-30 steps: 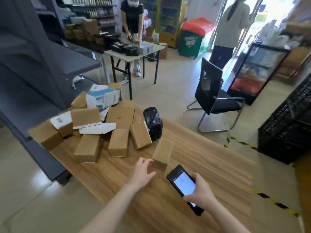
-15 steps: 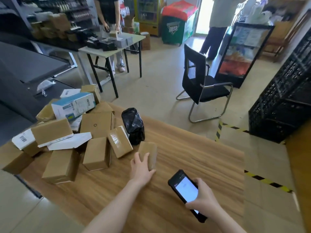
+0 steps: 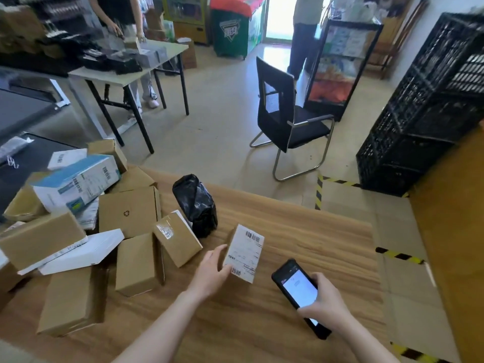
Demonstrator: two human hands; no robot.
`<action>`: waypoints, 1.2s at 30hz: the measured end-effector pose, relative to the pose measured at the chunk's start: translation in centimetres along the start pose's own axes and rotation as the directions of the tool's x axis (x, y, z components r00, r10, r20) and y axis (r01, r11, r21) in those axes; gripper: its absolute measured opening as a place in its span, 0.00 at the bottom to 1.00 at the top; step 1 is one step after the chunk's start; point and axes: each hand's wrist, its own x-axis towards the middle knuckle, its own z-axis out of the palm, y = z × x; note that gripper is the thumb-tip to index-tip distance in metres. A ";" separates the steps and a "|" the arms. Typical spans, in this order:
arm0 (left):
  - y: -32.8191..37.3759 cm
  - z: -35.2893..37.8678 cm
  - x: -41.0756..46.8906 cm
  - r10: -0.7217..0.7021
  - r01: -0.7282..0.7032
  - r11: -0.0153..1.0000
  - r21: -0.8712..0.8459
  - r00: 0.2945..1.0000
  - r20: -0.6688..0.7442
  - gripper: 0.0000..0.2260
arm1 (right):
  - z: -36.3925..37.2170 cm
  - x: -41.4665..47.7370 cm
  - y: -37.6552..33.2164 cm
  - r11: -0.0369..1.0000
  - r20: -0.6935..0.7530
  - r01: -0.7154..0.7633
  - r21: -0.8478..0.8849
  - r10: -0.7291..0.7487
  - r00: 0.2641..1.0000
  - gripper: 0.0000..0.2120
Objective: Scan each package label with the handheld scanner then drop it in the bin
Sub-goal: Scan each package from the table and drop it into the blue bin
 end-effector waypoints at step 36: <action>2.5 -2.9 3.5 0.501 -0.603 0.643 0.473 0.798 0.336 0.39 | -2.0 -2.4 -2.9 0.706 -0.176 0.003 -0.708 -0.180 0.968 0.45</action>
